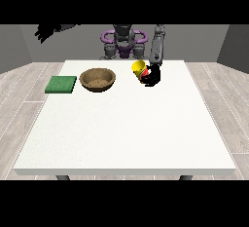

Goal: Pick the cup and pour the ball into the bowl, then pick the bowl and place it on the pad

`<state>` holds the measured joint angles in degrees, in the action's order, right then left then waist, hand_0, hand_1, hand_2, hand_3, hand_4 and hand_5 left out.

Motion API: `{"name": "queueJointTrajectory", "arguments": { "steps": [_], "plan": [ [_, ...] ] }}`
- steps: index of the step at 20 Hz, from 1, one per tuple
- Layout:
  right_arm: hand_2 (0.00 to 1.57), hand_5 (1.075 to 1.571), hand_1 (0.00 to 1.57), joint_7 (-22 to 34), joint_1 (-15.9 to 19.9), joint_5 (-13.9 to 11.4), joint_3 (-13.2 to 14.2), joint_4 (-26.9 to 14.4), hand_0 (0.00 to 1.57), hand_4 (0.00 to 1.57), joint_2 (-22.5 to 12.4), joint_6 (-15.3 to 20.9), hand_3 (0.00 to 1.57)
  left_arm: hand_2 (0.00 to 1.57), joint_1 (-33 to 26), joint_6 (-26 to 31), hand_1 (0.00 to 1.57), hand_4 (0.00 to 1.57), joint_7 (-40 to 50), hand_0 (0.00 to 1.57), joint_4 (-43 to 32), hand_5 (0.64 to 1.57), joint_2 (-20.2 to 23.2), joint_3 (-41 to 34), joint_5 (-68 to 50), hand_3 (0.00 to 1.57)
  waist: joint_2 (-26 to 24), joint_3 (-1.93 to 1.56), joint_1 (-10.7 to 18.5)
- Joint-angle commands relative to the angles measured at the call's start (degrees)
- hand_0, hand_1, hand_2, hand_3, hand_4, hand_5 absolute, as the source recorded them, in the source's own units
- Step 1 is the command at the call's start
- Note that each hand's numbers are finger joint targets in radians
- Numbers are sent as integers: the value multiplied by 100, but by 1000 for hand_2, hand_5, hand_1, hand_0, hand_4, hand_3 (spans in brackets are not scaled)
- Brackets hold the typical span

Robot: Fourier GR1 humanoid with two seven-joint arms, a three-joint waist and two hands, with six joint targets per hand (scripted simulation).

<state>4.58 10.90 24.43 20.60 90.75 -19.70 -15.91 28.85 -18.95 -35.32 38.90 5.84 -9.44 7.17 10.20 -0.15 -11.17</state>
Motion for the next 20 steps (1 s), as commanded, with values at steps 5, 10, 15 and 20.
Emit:
{"name": "queueJointTrajectory", "arguments": {
  "steps": [5,10,15,20],
  "plan": [
    [0,1564,0,-11,128,21,216,-1012,0,638,-221,-154,302,1571,812,-1369,1313,1399,1726,1313,15,1502,-11,1282,1777,1571,-783,-15,250],
    [0,1561,0,-80,-91,-147,-24,-1183,0,668,-59,-285,151,1571,1055,-2091,1357,1456,3006,1357,-741,1535,165,2331,3526,1571,-1077,-37,79],
    [0,1559,0,-657,-470,-230,261,-1955,0,688,-211,-658,74,1571,1595,-1692,1347,1444,4463,1347,-990,1540,-297,2944,4462,1571,-1358,-5,399],
    [0,1558,0,-572,-7,-185,282,-2419,0,693,-295,-622,0,1571,2323,-1046,1365,1470,5677,1365,-990,1529,-571,3583,5159,1571,-1394,2,476]
  ]
}}
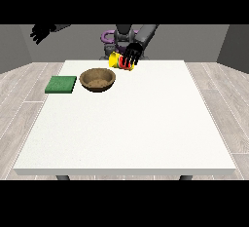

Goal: Pick the cup and pour the ball into the bowl, then pick the bowl and place it on the pad

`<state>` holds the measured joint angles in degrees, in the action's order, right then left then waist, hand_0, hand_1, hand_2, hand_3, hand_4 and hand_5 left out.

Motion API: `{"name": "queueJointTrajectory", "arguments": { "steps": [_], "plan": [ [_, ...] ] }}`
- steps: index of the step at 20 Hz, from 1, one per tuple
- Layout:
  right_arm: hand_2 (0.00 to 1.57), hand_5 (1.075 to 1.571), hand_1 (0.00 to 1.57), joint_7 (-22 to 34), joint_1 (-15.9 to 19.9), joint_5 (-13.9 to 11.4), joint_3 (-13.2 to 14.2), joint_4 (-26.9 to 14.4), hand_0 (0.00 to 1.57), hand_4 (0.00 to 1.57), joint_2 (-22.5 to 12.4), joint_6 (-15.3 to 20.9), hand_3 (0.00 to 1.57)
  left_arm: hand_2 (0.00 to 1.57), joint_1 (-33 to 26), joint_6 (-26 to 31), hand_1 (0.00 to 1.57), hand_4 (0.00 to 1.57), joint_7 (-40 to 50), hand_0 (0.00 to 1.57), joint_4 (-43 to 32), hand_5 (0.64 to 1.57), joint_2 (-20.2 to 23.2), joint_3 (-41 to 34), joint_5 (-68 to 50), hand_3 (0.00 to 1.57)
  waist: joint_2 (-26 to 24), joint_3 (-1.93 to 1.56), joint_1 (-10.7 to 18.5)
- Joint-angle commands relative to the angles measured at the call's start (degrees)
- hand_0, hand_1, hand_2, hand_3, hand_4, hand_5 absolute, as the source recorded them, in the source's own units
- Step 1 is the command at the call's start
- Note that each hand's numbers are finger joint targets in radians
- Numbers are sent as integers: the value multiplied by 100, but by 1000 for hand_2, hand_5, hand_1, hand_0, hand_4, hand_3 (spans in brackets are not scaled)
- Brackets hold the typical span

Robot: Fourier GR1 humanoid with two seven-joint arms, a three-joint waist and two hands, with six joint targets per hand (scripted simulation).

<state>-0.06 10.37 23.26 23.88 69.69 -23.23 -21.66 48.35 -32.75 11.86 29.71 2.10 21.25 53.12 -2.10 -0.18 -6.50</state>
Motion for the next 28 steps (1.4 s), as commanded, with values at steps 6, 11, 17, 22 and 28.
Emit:
{"name": "queueJointTrajectory", "arguments": {
  "steps": [6,11,17,22,28],
  "plan": [
    [0,1556,0,73,290,-170,-179,-403,0,694,-8,4,177,1571,638,884,1456,1260,1999,1456,-273,1557,-207,1456,1604,1571,-284,9,-150],
    [0,1552,0,132,379,-124,-211,-619,0,693,-9,-99,290,1571,957,1910,1217,1057,2317,1217,-137,1571,-209,1908,2006,1571,-404,12,-198],
    [0,1549,0,-509,644,-428,-401,-769,0,686,362,120,329,1276,975,3122,333,1091,2625,333,791,1569,-210,2508,2062,1571,-53,14,-384],
    [0,1550,0,247,524,-118,-345,-373,0,706,210,145,165,1056,735,3153,0,1106,2077,0,770,1570,-138,2116,2238,1547,-430,19,-248],
    [0,1546,0,-29,300,-234,-8,-706,0,726,16,403,143,1571,201,1627,1042,1269,1495,1042,1872,1567,460,665,728,1438,-467,44,584]
  ]
}}
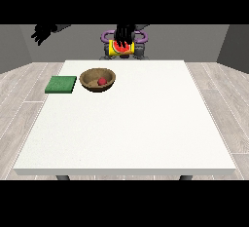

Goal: Pick the cup and pour the ball into the bowl, then pick the bowl and place it on the pad

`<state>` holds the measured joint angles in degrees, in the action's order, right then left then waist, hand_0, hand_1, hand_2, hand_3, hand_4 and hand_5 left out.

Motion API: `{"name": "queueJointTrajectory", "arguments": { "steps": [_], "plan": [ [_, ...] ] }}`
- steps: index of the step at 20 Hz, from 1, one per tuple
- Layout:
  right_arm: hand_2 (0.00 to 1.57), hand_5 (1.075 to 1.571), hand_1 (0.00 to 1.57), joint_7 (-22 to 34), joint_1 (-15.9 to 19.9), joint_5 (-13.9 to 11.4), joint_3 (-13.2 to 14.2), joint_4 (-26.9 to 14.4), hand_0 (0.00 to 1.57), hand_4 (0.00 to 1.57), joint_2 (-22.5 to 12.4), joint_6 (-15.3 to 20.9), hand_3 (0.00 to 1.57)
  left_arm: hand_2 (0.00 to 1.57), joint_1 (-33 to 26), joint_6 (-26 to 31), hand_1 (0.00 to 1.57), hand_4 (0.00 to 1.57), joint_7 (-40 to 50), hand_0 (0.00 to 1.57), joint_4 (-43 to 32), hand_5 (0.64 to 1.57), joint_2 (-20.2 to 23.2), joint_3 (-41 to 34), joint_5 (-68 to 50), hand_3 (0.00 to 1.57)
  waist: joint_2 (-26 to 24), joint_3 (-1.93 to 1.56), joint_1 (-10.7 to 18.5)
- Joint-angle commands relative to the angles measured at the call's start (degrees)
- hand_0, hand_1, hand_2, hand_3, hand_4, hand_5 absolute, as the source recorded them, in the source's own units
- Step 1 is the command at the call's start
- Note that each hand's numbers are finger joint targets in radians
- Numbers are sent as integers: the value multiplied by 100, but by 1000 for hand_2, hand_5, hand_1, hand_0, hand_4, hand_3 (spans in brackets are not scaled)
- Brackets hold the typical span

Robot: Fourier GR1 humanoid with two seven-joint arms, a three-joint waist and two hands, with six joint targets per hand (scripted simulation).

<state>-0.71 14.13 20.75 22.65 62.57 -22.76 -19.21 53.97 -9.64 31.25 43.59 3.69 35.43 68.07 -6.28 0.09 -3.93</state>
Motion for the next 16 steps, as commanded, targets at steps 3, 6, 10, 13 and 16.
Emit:
{"name": "queueJointTrajectory", "arguments": {
  "steps": [3,6,10,13,16],
  "plan": [
    [0,1556,0,-45,-128,6,136,18,0,762,-1,182,114,1187,-400,-900,798,1299,-984,798,952,1555,476,-1757,-1889,884,31,34,551],
    [0,1557,0,-19,-137,-107,71,-3,0,784,153,421,0,0,-385,-830,0,1180,-1252,0,1483,1551,277,-2779,-3201,0,5,76,827],
    [0,1555,0,-27,-132,-218,115,-45,0,783,193,721,0,0,-530,-255,0,1092,-1786,0,1991,1571,321,-3856,-4823,0,141,67,1200],
    [0,1560,0,-249,-195,-281,34,-144,0,781,669,1013,0,0,-391,598,0,1049,-2001,0,2191,1567,468,-4459,-5876,0,359,25,1425],
    [0,1566,0,-623,-378,-303,79,-215,0,719,825,1025,0,0,-564,1569,0,1057,-2298,0,2179,1566,1071,-5009,-6679,0,646,7,1635]
  ]
}}
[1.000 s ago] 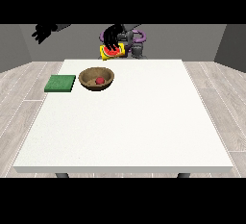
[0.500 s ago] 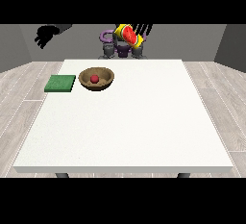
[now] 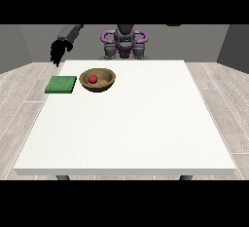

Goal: Pick the cup and pour the ball into the bowl, then pick the bowl and place it on the pad

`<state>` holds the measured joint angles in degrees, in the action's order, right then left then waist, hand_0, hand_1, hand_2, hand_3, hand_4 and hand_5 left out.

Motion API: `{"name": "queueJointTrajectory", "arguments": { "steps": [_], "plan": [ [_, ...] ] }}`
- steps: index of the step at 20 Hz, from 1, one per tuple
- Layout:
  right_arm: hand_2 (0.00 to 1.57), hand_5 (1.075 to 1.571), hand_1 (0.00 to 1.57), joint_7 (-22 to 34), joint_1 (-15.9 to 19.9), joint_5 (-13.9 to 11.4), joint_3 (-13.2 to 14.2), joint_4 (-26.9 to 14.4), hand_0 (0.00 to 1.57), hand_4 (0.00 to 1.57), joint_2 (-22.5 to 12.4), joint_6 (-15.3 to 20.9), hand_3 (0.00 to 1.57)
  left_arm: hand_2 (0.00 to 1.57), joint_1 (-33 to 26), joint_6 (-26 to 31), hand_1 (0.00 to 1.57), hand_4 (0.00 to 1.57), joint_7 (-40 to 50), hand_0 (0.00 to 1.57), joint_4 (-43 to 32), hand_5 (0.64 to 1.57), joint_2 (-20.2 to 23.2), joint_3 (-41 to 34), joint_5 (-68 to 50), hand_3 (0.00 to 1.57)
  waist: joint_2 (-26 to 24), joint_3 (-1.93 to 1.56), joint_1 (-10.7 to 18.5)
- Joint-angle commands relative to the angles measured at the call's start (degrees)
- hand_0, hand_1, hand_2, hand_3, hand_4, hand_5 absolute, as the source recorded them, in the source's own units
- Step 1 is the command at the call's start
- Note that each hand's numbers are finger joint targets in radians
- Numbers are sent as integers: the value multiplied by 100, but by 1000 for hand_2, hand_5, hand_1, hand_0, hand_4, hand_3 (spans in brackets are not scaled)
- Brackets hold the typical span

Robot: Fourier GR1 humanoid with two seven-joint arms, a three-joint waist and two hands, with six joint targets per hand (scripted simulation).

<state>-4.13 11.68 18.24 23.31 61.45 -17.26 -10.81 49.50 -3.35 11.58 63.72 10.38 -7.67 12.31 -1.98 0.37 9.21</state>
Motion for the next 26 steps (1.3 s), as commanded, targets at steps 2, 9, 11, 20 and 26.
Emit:
{"name": "queueJointTrajectory", "arguments": {
  "steps": [2,9,11,20,26],
  "plan": [
    [0,1566,0,-378,-35,-97,-82,-107,0,730,407,232,0,0,-78,1311,0,1058,-338,0,67,1561,697,-954,-1397,0,398,-31,253],
    [0,1565,0,-1176,180,-319,-216,-1002,0,701,656,247,0,0,-324,1998,0,1023,-21,0,254,1560,1342,-1335,-2023,0,554,-40,199],
    [0,1560,0,-1091,707,-186,-183,-1308,0,646,485,119,0,0,-286,1923,0,977,-107,0,258,1553,1547,-1432,-2032,0,831,-40,0],
    [0,1554,0,-1824,1266,-197,-55,-2519,0,523,295,-50,0,0,-513,2223,0,1012,146,0,768,1536,1964,-1622,-2557,0,1202,-44,117],
    [0,1548,0,-2475,1109,-370,-154,-2691,0,469,450,56,0,0,-774,2158,0,1013,31,0,1025,1539,1962,-1653,-2639,0,1330,-43,9]
  ]
}}
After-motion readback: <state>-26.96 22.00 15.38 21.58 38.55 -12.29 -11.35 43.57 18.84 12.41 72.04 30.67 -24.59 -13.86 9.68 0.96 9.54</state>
